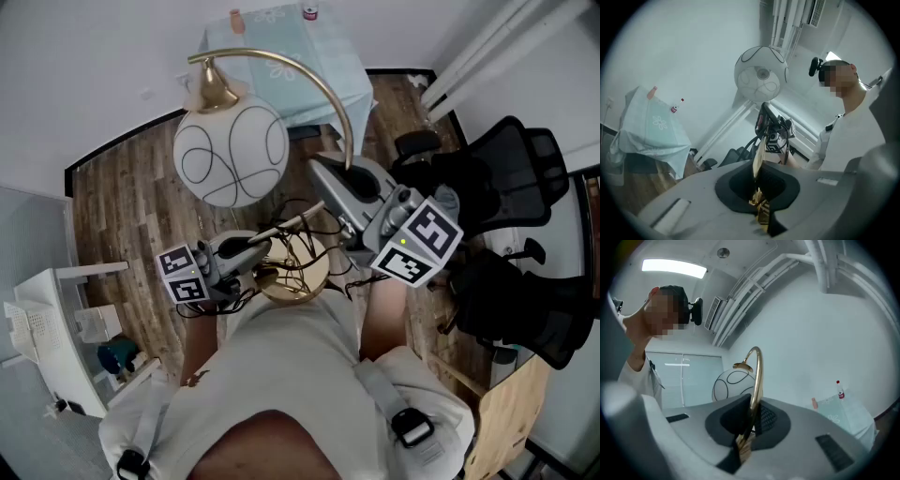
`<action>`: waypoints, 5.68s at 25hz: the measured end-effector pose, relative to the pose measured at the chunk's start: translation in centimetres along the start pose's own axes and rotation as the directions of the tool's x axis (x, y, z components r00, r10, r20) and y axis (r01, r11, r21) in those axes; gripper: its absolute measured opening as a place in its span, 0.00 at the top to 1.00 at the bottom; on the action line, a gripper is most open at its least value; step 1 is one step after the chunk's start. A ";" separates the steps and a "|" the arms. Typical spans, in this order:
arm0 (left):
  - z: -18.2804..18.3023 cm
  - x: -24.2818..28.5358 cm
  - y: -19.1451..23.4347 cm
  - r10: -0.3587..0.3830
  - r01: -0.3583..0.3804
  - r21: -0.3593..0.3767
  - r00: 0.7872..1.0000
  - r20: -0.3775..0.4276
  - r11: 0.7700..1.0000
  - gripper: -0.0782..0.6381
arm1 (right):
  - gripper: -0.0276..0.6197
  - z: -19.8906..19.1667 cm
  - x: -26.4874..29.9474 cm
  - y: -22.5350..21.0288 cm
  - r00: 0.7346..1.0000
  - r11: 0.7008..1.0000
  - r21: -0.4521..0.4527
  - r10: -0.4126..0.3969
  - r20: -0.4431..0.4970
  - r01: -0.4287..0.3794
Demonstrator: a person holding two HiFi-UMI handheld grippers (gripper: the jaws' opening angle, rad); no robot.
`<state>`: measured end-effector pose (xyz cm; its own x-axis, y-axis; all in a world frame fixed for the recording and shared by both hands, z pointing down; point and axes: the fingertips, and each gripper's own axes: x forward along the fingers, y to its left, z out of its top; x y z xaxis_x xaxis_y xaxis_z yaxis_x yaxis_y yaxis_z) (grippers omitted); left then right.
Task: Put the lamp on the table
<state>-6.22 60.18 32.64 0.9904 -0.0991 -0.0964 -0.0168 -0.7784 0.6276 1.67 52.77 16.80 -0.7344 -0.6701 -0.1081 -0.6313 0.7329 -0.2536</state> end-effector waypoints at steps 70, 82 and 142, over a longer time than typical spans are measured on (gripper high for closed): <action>16.5 5.7 22.4 0.052 -0.052 0.044 0.999 -0.006 0.998 0.89 | 0.96 3.4 16.9 -22.6 0.998 1.000 -0.023 -0.001 -0.063 -0.001; 20.7 10.0 28.9 0.107 -0.108 0.033 0.994 0.011 0.994 0.89 | 0.96 4.9 20.3 -31.1 0.995 0.998 0.019 0.068 -0.069 -0.067; 35.2 8.3 54.2 0.254 -0.256 0.014 0.963 0.085 0.967 0.89 | 0.96 2.2 43.8 -50.7 0.960 0.980 0.072 0.197 -0.200 -0.186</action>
<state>-3.75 -4.69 38.65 0.9382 -0.3462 0.0006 -0.2719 -0.7358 0.6202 2.03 -13.98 22.82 -0.8791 -0.4750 0.0388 -0.4639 0.8343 -0.2980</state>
